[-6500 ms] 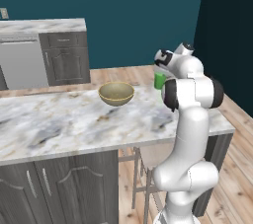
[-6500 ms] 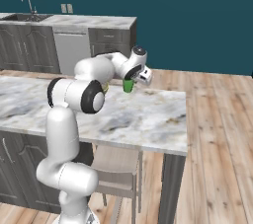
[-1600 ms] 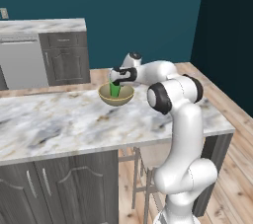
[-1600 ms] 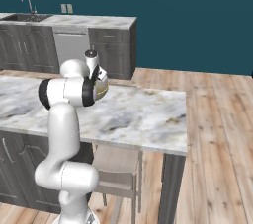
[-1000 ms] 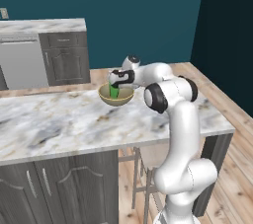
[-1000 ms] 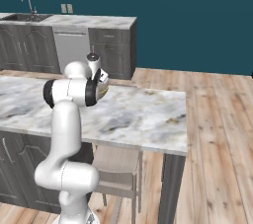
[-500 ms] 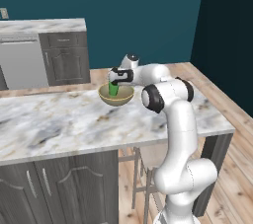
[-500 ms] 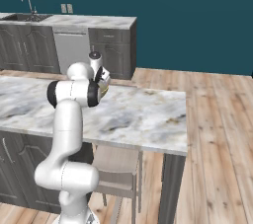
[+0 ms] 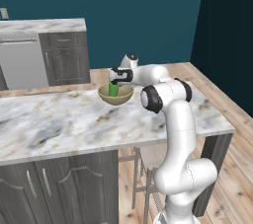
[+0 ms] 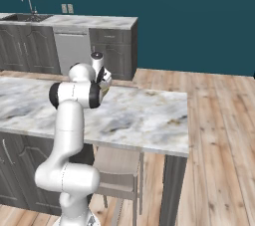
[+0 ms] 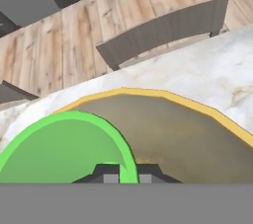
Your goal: Place the cup inside the bowl on the dining table and move the bowl to any counter.
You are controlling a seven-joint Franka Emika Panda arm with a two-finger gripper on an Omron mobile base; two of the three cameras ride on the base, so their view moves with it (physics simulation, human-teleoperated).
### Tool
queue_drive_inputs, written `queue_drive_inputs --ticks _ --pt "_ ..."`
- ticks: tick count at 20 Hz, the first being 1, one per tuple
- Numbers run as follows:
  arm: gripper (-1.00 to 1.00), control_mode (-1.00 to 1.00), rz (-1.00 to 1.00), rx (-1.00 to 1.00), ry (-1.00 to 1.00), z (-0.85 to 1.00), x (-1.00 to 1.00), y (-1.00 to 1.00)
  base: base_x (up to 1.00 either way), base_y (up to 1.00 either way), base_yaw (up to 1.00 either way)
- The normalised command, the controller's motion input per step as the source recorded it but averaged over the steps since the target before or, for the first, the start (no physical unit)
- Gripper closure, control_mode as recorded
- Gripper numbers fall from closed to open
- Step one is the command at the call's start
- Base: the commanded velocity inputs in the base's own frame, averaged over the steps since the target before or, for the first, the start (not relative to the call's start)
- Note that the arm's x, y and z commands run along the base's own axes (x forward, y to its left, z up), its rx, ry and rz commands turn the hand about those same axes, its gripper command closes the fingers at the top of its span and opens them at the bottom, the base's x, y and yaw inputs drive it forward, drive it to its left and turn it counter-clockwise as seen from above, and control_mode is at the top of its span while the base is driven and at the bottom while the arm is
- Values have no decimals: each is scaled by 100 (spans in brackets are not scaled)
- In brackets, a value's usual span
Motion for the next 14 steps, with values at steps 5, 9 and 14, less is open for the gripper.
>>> queue_drive_inputs --ticks 5,9,14 --pt "100 -100 0 0 0 -14 3 0 0 0 0" --pt "100 -100 0 0 0 0 0 0 0 0 0" --pt "-100 -100 0 0 0 0 0 20 0 0 0"
